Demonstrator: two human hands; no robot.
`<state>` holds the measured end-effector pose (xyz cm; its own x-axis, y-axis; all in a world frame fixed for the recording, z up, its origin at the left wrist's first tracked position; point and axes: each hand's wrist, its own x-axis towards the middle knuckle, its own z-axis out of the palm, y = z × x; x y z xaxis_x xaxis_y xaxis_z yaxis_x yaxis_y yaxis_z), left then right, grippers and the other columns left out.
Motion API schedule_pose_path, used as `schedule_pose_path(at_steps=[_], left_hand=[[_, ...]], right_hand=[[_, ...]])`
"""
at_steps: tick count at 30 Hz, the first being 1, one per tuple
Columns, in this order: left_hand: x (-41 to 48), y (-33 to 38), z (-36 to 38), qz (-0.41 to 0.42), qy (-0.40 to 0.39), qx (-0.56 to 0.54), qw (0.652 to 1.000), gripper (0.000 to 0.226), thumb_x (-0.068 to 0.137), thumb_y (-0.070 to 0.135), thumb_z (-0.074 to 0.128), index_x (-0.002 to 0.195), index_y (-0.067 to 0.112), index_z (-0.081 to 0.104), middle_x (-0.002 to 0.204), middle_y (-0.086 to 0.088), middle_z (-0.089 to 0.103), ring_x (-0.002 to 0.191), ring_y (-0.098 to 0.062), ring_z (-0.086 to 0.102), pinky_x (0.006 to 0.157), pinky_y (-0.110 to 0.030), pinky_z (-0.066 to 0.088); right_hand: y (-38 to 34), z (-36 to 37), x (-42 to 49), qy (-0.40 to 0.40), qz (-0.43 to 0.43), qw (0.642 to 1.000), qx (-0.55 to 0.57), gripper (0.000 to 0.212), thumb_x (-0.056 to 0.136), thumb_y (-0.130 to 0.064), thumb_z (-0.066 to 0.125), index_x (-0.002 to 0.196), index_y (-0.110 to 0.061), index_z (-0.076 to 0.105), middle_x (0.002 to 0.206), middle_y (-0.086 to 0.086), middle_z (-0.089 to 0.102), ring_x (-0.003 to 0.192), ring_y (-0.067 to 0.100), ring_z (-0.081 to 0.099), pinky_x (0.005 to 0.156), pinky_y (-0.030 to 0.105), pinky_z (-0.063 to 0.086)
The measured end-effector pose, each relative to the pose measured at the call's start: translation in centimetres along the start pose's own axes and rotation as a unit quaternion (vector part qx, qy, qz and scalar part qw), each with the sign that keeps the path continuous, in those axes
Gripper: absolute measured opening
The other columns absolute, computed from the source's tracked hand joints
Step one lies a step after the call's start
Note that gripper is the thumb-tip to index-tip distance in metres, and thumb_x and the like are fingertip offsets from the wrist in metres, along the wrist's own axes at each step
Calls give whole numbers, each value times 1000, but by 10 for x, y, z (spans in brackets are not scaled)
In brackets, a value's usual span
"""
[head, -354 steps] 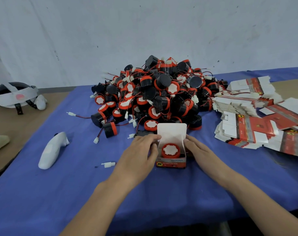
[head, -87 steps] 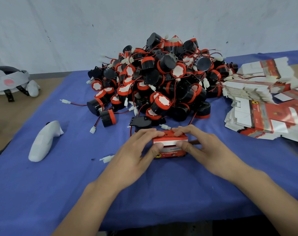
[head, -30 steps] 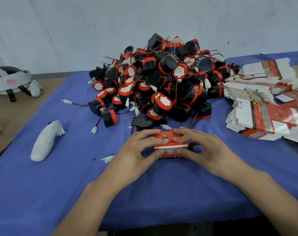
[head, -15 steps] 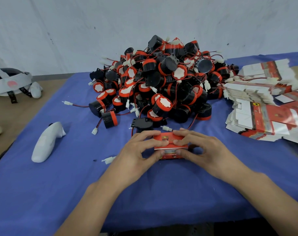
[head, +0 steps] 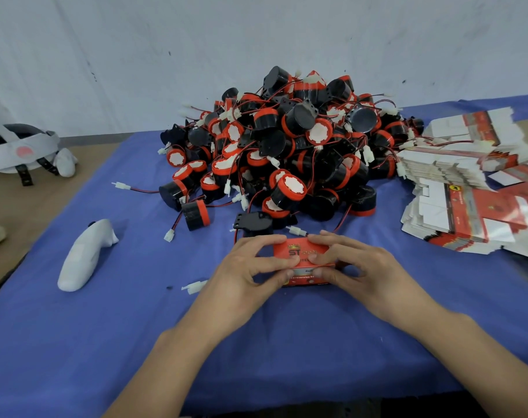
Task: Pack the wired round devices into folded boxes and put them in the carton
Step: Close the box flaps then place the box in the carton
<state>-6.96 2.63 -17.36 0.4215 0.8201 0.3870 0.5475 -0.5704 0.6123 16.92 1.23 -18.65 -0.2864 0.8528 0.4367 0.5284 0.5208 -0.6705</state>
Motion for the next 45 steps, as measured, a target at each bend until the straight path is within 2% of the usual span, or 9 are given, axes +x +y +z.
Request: schedule_pose_path(at_steps=[2, 8, 13, 19, 28, 33, 37, 40, 45], left_hand=[[1, 2, 0, -13, -1, -19, 1000, 22, 84, 49, 60, 104, 55, 68, 134, 32, 49, 124, 6, 42, 99, -9, 37], [2, 3, 4, -36, 5, -62, 997, 25, 88, 31, 74, 90, 55, 70, 137, 35, 46, 135, 3, 38, 107, -20, 36], [5, 5, 10, -21, -17, -53, 998, 14, 88, 38, 72, 93, 43, 60, 137, 42, 37, 135, 11, 32, 99, -15, 35], [7, 1, 7, -24, -6, -53, 998, 21, 77, 65, 60, 87, 47, 59, 136, 38, 41, 135, 7, 33, 105, -26, 40], [3, -3, -6, -85, -20, -107, 990, 21, 71, 57, 68, 85, 42, 67, 129, 41, 45, 129, 14, 35, 106, -37, 45], [2, -2, -7, -98, -24, -136, 986, 19, 72, 53, 70, 82, 38, 65, 128, 38, 49, 123, 12, 44, 95, -30, 55], [2, -2, -8, -101, -20, -135, 985, 21, 72, 55, 71, 74, 39, 58, 129, 38, 51, 123, 12, 48, 91, -20, 52], [0, -3, -7, -98, -21, -123, 987, 22, 74, 57, 69, 79, 40, 55, 131, 38, 50, 121, 10, 49, 89, -20, 48], [0, -2, 3, -36, -28, -76, 996, 37, 78, 62, 62, 114, 57, 57, 137, 34, 40, 133, 5, 37, 101, -19, 40]], right_hand=[[0, 0, 0, -5, 10, 1000, 20, 22, 85, -55, 59, 97, -39, 70, 137, -31, 56, 138, -8, 41, 95, 34, 56], [-2, -3, 2, -16, 9, 998, 54, 16, 86, -49, 65, 93, -36, 69, 137, -37, 52, 134, -8, 45, 89, 27, 54], [-2, -4, 3, -15, 26, 998, 61, 23, 83, -52, 66, 88, -30, 71, 135, -33, 55, 131, -7, 49, 88, 30, 54], [-1, -5, 3, -19, 28, 998, 57, 25, 81, -56, 65, 87, -31, 69, 135, -34, 54, 131, -7, 48, 88, 28, 54], [-3, -6, 6, -4, 44, 998, 47, 26, 77, -57, 67, 84, -32, 66, 132, -37, 52, 111, 2, 62, 80, 18, 52], [-4, -5, 4, -3, 67, 995, 79, 20, 76, -50, 72, 81, -31, 66, 130, -36, 54, 110, 0, 63, 82, 18, 53], [-5, -4, 3, 10, 90, 988, 121, 18, 75, -41, 76, 75, -26, 65, 127, -32, 58, 116, -5, 59, 83, 16, 54], [-6, -4, 3, 9, 97, 986, 137, 16, 75, -38, 76, 74, -27, 65, 126, -31, 59, 117, -7, 58, 82, 14, 53], [-6, -2, 2, 6, 95, 983, 158, 15, 77, -35, 77, 74, -27, 64, 127, -28, 59, 107, 1, 66, 79, 16, 55]])
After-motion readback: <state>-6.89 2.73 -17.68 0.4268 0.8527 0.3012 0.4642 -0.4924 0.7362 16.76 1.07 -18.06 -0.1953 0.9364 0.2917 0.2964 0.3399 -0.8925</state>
